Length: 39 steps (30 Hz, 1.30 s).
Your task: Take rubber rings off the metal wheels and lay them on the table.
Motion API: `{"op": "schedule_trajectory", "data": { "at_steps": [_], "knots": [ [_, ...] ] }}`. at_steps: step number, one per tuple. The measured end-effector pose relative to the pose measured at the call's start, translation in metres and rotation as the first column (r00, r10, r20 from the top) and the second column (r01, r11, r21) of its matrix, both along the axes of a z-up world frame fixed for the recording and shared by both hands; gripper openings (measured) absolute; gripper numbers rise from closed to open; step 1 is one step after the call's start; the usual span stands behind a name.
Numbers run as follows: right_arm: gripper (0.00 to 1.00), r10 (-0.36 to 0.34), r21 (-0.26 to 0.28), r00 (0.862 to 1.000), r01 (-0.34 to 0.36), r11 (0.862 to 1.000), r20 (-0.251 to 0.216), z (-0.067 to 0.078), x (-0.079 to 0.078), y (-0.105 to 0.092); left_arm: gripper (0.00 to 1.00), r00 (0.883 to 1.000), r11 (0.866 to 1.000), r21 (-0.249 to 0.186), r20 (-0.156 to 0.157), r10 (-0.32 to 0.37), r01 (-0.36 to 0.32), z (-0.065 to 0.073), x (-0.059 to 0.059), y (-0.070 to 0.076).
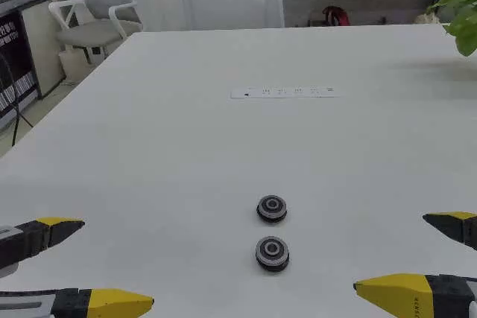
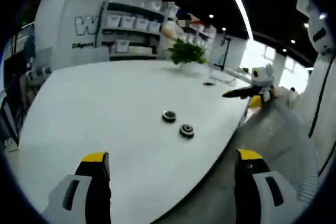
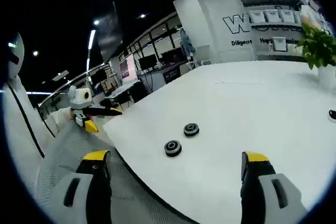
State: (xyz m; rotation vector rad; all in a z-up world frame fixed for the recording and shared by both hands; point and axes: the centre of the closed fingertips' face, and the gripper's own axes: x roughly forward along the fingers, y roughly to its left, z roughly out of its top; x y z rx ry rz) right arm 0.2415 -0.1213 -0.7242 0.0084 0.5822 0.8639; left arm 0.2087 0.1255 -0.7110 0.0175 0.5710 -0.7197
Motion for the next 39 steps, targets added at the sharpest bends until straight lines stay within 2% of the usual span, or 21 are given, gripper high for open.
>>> {"op": "schedule_trajectory", "data": {
  "at_steps": [4,10,13,17,25,28,32,36,39],
  "knots": [
    [1.0,0.007,0.043,1.0,-0.008,0.999,0.013,0.007,-0.001,0.005,1.0,1.0,1.0,0.011,-0.004,0.002,-0.002,-0.001,0.002,0.001],
    [1.0,0.017,0.026,1.0,-0.018,1.0,0.016,0.005,-0.001,0.005,1.0,1.0,1.0,0.016,-0.01,-0.012,0.012,-0.002,0.0,0.0],
    [0.99,0.029,-0.003,1.0,-0.029,1.0,0.01,0.001,-0.003,0.005,1.0,1.0,1.0,0.013,-0.019,-0.005,0.005,-0.004,-0.001,-0.001],
    [1.0,0.028,0.0,0.999,-0.028,1.0,0.015,0.001,-0.001,0.007,1.0,0.999,1.0,0.012,-0.032,-0.003,0.004,-0.005,-0.003,0.0],
    [0.99,0.02,0.014,1.0,-0.02,1.0,0.002,0.0,-0.002,0.006,1.0,0.999,0.998,0.063,-0.049,-0.014,0.017,-0.009,-0.008,0.003],
    [0.98,0.005,0.03,1.0,-0.004,1.0,-0.022,-0.002,-0.002,0.004,1.0,0.998,0.996,0.084,-0.052,-0.021,0.025,-0.011,-0.008,0.004],
    [0.99,-0.01,0.035,1.0,0.01,0.999,-0.007,0.001,0.0,0.002,1.0,0.998,0.995,0.092,-0.06,-0.028,0.033,-0.011,-0.009,0.003],
    [1.0,0.017,-0.013,1.0,-0.018,1.0,-0.017,-0.006,-0.004,0.003,1.0,0.997,0.993,0.101,-0.046,-0.062,0.066,-0.006,-0.013,-0.003],
    [0.99,0.013,-0.02,1.0,-0.013,1.0,-0.006,-0.005,-0.003,0.001,1.0,0.997,0.992,0.104,-0.042,-0.06,0.064,-0.005,-0.014,-0.002]
  ]
}}
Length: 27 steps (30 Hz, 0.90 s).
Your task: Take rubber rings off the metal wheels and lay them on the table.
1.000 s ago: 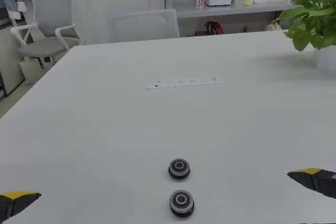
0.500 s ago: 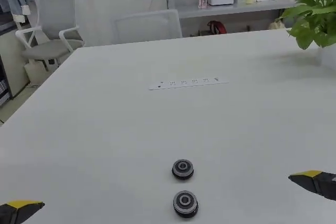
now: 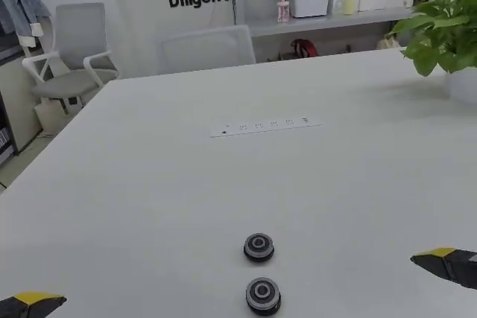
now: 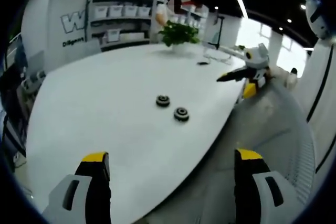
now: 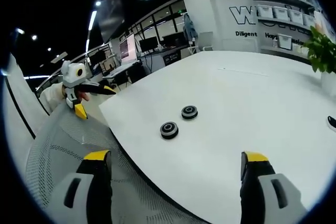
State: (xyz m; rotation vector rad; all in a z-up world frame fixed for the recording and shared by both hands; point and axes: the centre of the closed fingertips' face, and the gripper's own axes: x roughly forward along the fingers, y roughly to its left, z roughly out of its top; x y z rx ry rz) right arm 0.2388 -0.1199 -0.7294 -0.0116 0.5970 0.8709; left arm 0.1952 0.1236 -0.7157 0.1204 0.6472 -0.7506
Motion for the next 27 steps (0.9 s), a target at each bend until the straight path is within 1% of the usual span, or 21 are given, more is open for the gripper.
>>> {"op": "schedule_trajectory", "data": {
  "at_steps": [3,4,6,7,11,14,17,21,23,24,26,27],
  "knots": [
    [1.0,-0.009,-0.014,1.0,0.009,1.0,0.003,-0.001,0.001,-0.003,1.0,1.0,1.0,-0.012,0.011,0.006,-0.005,0.003,-0.001,0.0],
    [1.0,-0.023,-0.014,1.0,0.023,1.0,0.011,-0.001,0.003,-0.006,1.0,1.0,1.0,-0.022,0.011,0.007,-0.006,0.003,-0.001,0.002],
    [1.0,-0.038,0.0,0.999,0.038,0.999,0.015,0.002,0.004,-0.007,1.0,1.0,0.999,-0.045,0.013,0.007,-0.007,0.005,-0.002,0.001],
    [1.0,-0.039,-0.001,0.999,0.039,0.999,0.016,0.002,0.004,-0.007,1.0,1.0,0.999,-0.051,0.014,0.008,-0.008,0.005,-0.002,0.0],
    [0.99,-0.028,-0.027,0.999,0.028,0.999,0.019,0.0,0.003,-0.009,1.0,1.0,0.999,-0.045,0.009,0.006,-0.005,0.005,-0.004,-0.002],
    [0.98,-0.01,-0.038,0.999,0.011,0.999,0.037,0.001,0.001,-0.008,1.0,1.0,0.999,-0.04,0.011,0.005,-0.004,0.006,-0.005,-0.003],
    [0.98,-0.005,-0.057,0.999,0.008,0.998,0.048,0.002,0.002,-0.009,1.0,1.0,0.999,-0.034,0.02,0.009,-0.009,0.008,-0.004,-0.003],
    [0.97,-0.008,-0.058,0.999,0.011,0.998,0.053,0.003,0.003,-0.011,1.0,1.0,0.999,-0.033,0.022,0.011,-0.01,0.009,-0.004,-0.003],
    [0.96,-0.001,-0.062,0.999,0.004,0.998,0.05,0.003,0.003,-0.011,1.0,1.0,1.0,-0.025,0.019,0.008,-0.008,0.009,-0.004,-0.003],
    [0.96,0.007,-0.065,0.998,-0.003,0.998,0.054,0.004,0.002,-0.011,1.0,1.0,1.0,-0.026,0.029,0.01,-0.01,0.013,-0.003,-0.004],
    [0.96,0.012,-0.057,0.998,-0.008,0.998,0.064,0.007,0.003,-0.009,1.0,0.998,0.999,-0.034,0.063,0.009,-0.007,0.02,0.0,-0.004],
    [0.96,0.013,-0.055,0.998,-0.009,0.998,0.067,0.007,0.003,-0.009,1.0,0.998,0.999,-0.036,0.068,0.012,-0.01,0.022,0.002,-0.004]
  ]
}}
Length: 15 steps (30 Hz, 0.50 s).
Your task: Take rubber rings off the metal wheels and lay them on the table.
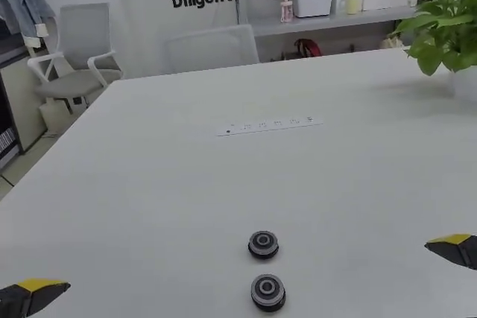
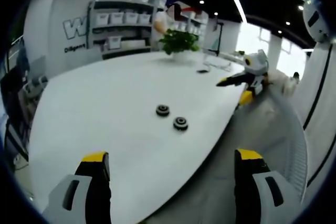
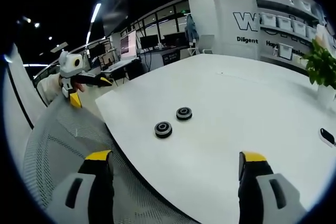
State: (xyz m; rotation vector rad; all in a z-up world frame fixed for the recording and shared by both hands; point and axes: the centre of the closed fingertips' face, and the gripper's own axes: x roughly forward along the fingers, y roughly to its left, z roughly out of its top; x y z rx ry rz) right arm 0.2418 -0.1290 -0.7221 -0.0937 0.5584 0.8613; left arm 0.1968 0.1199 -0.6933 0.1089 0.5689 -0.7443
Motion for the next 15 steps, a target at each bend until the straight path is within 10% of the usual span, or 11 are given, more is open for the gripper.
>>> {"op": "schedule_trajectory", "data": {
  "at_steps": [15],
  "knots": [
    [0.94,0.048,-0.005,0.998,-0.048,0.999,0.031,0.019,0.001,-0.001,1.0,1.0,1.0,-0.01,-0.003,0.005,-0.005,0.006,0.009,0.005]
  ]
}}
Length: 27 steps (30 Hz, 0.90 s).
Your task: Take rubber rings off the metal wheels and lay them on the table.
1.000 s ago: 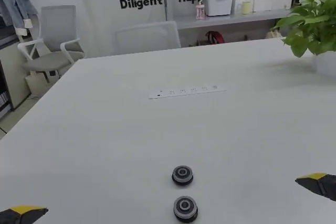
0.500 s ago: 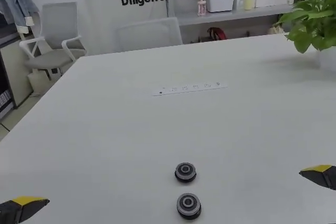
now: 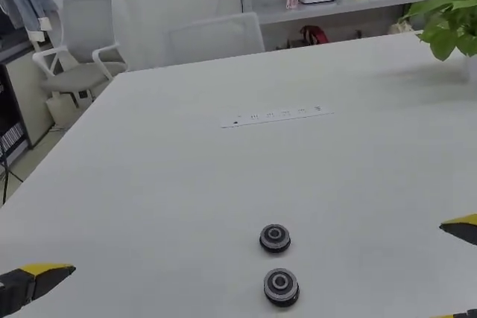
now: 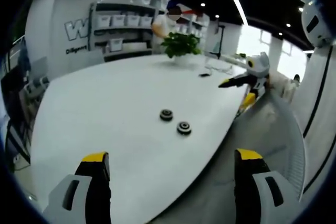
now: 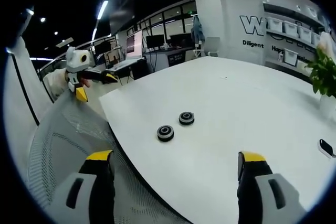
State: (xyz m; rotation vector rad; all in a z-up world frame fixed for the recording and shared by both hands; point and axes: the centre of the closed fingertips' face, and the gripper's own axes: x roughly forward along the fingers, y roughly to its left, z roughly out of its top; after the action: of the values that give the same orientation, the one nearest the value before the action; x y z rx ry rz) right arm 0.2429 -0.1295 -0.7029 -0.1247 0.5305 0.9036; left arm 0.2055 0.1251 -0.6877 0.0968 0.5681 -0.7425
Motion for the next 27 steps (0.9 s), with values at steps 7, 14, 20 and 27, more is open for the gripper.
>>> {"op": "schedule_trajectory", "data": {
  "at_steps": [7,14,20,27],
  "knots": [
    [0.94,-0.017,0.003,0.999,0.017,1.0,0.044,0.018,0.01,-0.01,1.0,1.0,1.0,-0.012,0.007,-0.017,0.017,0.006,0.003,-0.004],
    [0.93,-0.006,0.028,0.998,0.004,1.0,0.065,0.026,0.015,-0.007,1.0,0.999,0.999,-0.022,0.025,-0.032,0.032,0.016,0.01,-0.01],
    [0.92,0.021,0.048,0.996,-0.025,0.999,0.083,0.031,0.023,-0.001,1.0,0.998,0.999,-0.01,0.048,-0.045,0.045,0.027,0.017,-0.014],
    [0.91,0.057,0.05,0.994,-0.062,0.997,0.094,0.032,0.034,0.005,1.0,0.997,0.999,0.015,0.064,-0.053,0.052,0.033,0.025,-0.013]
  ]
}}
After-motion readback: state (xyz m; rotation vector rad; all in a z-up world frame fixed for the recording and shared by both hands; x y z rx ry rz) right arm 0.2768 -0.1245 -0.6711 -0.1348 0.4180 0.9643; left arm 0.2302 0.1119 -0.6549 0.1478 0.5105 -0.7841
